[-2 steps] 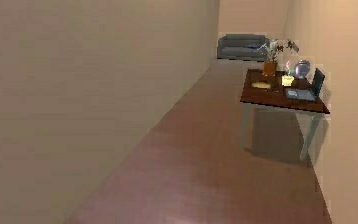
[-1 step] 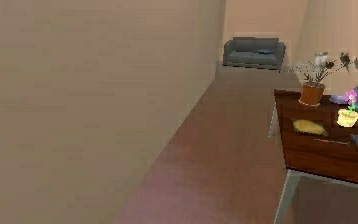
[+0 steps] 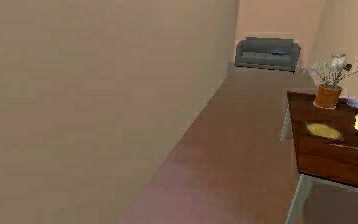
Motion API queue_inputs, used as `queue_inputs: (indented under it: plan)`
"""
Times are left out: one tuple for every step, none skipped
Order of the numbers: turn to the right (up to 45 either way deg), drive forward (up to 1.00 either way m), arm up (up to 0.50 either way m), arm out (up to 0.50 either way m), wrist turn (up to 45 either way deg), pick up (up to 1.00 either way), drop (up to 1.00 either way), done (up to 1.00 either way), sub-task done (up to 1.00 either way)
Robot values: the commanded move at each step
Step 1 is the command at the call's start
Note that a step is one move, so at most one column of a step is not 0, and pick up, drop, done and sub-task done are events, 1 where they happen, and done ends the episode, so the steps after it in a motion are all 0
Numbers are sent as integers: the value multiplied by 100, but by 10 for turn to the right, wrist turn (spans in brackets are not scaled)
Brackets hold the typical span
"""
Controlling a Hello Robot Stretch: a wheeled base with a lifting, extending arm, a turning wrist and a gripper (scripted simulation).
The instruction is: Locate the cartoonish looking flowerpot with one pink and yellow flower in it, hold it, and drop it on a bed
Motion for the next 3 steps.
queue_inputs:
  plan:
    - [0, 95, 0, 0, 0, 0, 0, 0, 0]
    - [450, 0, 0, 0, 0, 0, 0, 0, 0]
    - [120, 0, 0, 0, 0, 0, 0, 0, 0]
